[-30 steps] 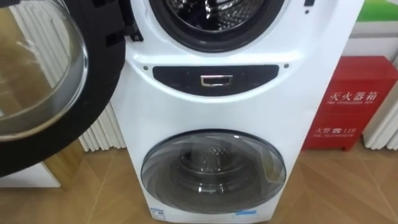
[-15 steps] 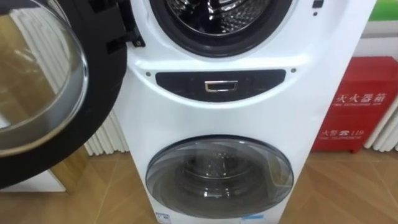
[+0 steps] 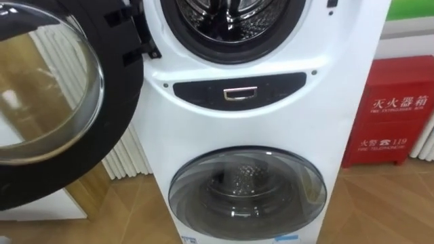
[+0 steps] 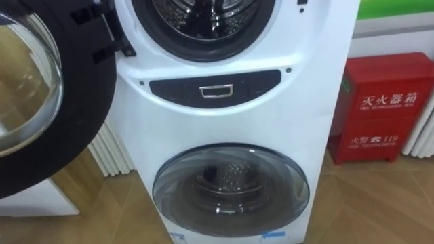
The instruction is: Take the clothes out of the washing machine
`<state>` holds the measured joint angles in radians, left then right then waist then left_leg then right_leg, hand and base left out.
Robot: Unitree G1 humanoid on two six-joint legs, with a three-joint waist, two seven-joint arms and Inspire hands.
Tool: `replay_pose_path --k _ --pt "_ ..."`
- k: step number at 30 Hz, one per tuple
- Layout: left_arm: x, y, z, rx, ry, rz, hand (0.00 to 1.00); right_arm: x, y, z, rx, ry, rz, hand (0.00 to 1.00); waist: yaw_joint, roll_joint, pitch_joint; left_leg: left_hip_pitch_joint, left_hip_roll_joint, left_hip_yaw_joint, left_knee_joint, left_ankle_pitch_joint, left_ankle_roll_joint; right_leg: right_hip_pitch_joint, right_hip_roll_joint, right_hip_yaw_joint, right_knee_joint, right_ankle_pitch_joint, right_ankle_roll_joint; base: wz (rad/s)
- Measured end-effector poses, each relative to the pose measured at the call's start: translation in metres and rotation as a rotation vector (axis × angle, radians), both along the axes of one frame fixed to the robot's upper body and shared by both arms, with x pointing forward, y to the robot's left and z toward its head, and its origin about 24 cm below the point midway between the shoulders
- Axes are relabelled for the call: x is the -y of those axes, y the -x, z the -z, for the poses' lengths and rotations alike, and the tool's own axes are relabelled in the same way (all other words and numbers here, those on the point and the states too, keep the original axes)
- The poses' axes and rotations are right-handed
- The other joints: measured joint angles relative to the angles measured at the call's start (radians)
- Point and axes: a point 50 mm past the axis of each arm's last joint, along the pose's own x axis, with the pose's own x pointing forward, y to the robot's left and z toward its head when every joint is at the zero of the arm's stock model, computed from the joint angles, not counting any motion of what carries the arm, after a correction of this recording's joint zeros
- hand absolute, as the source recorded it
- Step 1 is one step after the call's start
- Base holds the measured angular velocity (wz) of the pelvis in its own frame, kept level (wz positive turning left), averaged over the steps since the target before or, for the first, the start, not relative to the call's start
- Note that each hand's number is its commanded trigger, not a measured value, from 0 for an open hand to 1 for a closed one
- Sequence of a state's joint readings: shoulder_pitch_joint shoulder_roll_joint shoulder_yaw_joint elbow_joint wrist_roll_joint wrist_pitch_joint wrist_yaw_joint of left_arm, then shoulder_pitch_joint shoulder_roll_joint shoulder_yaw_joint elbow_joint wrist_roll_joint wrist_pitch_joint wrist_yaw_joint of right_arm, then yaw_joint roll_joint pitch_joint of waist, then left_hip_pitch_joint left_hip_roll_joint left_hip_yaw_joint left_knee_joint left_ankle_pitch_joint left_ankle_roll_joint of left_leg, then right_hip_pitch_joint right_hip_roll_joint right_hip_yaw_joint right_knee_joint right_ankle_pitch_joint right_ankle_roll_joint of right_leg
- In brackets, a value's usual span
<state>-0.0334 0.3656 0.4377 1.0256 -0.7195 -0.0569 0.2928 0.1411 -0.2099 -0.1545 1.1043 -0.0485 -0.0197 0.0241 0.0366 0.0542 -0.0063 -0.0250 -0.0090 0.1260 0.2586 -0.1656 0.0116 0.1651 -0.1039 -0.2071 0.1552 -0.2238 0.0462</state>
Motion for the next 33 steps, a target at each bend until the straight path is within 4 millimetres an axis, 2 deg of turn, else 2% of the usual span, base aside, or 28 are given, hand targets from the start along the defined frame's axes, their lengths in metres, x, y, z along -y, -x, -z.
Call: replay_pose_path --k 3,5,6,8,10,16,19,21,25,26,27,29,30,31,32,33 --pt "-0.007 -0.025 -0.022 0.117 -0.051 0.018 0.00 0.001 -0.004 -0.003 0.032 0.013 -0.017 0.00 0.001 0.005 0.0021 -0.004 -0.002 -0.008 0.000 -0.004 0.003 -0.005 -0.001 -0.004 0.003 0.002 0.003 0.07" --pt "-0.009 -0.049 -0.048 0.233 -0.117 0.054 0.00 0.001 -0.008 -0.006 0.046 0.032 -0.050 0.00 0.002 0.010 0.0045 -0.005 -0.002 -0.018 0.000 -0.006 0.003 -0.007 -0.001 -0.018 0.013 0.004 0.005 0.12" --pt "-0.010 -0.056 -0.056 0.266 -0.136 0.067 0.00 0.001 -0.009 -0.006 0.049 0.034 -0.055 0.00 0.001 0.011 0.0048 -0.005 -0.002 -0.021 -0.001 -0.006 0.003 -0.007 -0.001 -0.020 0.014 0.005 0.007 0.09" --pt "-0.015 -0.075 -0.087 0.372 -0.214 0.106 0.00 0.001 -0.008 -0.007 0.053 0.042 -0.067 0.00 0.017 0.014 0.0037 0.000 -0.003 -0.017 -0.012 -0.006 0.003 -0.008 -0.001 -0.016 0.014 0.005 0.007 -0.03" --pt "-0.016 -0.078 -0.095 0.350 -0.261 0.121 0.00 0.002 -0.006 -0.008 0.059 0.051 -0.070 0.00 0.024 0.021 0.0032 0.000 -0.003 -0.016 -0.017 -0.006 0.003 -0.010 -0.001 -0.016 0.012 0.005 0.008 -0.03" --pt "-0.010 -0.091 -0.122 0.334 -0.364 0.152 0.00 0.001 0.001 -0.007 0.043 0.052 -0.057 0.00 0.029 0.006 0.0012 -0.036 -0.006 -0.042 0.010 -0.006 0.004 -0.019 0.001 -0.016 0.012 0.010 0.012 0.19" --pt "-0.007 -0.096 -0.146 0.345 -0.478 0.163 0.00 -0.004 0.003 -0.005 0.033 0.032 -0.076 0.00 0.055 -0.005 0.0092 -0.035 -0.009 -0.055 0.013 -0.006 0.004 -0.009 0.001 -0.017 0.011 0.010 0.012 0.20" --pt "-0.008 -0.096 -0.165 0.391 -0.547 0.138 0.00 -0.004 0.005 -0.004 0.026 0.023 -0.084 0.00 0.055 -0.008 0.0113 -0.047 -0.014 -0.075 0.019 -0.006 0.005 -0.007 0.002 -0.017 0.012 0.010 0.012 0.37" --pt "0.002 -0.094 -0.221 0.595 -0.678 0.101 0.00 -0.008 0.004 -0.003 0.033 -0.018 -0.079 0.00 0.072 -0.011 0.0162 -0.073 -0.022 -0.103 0.045 -0.009 0.013 -0.008 0.003 -0.015 0.006 0.010 0.012 0.25" --pt "0.011 -0.092 -0.243 0.701 -0.734 0.111 0.00 -0.012 0.004 -0.002 0.035 -0.033 -0.073 0.00 0.075 -0.016 0.0146 -0.073 -0.022 -0.105 0.045 -0.007 0.015 -0.006 0.003 -0.016 0.005 0.011 0.014 0.09" --pt "0.017 -0.090 -0.255 0.762 -0.766 0.115 0.00 -0.013 0.003 -0.002 0.038 -0.040 -0.073 0.00 0.076 -0.016 0.0147 -0.073 -0.023 -0.106 0.046 -0.007 0.015 -0.005 0.003 -0.018 0.005 0.012 0.015 -0.07" --pt "0.042 -0.085 -0.297 1.010 -0.868 0.174 0.00 -0.015 0.000 -0.002 0.046 -0.048 -0.077 0.00 0.072 -0.018 0.0169 -0.073 -0.028 -0.102 0.043 -0.006 0.018 0.000 -0.001 -0.018 -0.004 0.014 0.019 -0.17" --pt "0.048 -0.085 -0.303 1.057 -0.881 0.197 0.00 -0.014 0.000 -0.002 0.047 -0.045 -0.076 0.00 0.070 -0.012 0.0197 -0.073 -0.028 -0.099 0.043 -0.005 0.019 0.001 -0.001 -0.018 -0.004 0.014 0.019 -0.11" --pt "0.059 -0.088 -0.308 1.111 -0.892 0.270 0.00 -0.013 -0.003 -0.002 0.050 -0.038 -0.081 0.00 0.054 -0.010 0.0269 -0.072 -0.028 -0.095 0.042 -0.004 0.021 0.000 -0.003 -0.018 -0.002 0.014 0.019 -0.09" --pt "0.064 -0.089 -0.309 1.129 -0.900 0.288 0.00 -0.014 -0.002 -0.002 0.046 -0.037 -0.087 0.00 0.041 0.002 0.0228 -0.071 -0.028 -0.090 0.039 -0.001 0.022 -0.003 -0.005 -0.017 -0.001 0.014 0.019 -0.10" --pt "0.065 -0.089 -0.308 1.138 -0.894 0.287 0.00 -0.015 0.000 -0.001 0.040 -0.038 -0.088 0.00 0.035 0.005 0.0209 -0.069 -0.028 -0.084 0.035 0.001 0.022 -0.004 -0.006 -0.016 -0.001 0.014 0.019 -0.08"
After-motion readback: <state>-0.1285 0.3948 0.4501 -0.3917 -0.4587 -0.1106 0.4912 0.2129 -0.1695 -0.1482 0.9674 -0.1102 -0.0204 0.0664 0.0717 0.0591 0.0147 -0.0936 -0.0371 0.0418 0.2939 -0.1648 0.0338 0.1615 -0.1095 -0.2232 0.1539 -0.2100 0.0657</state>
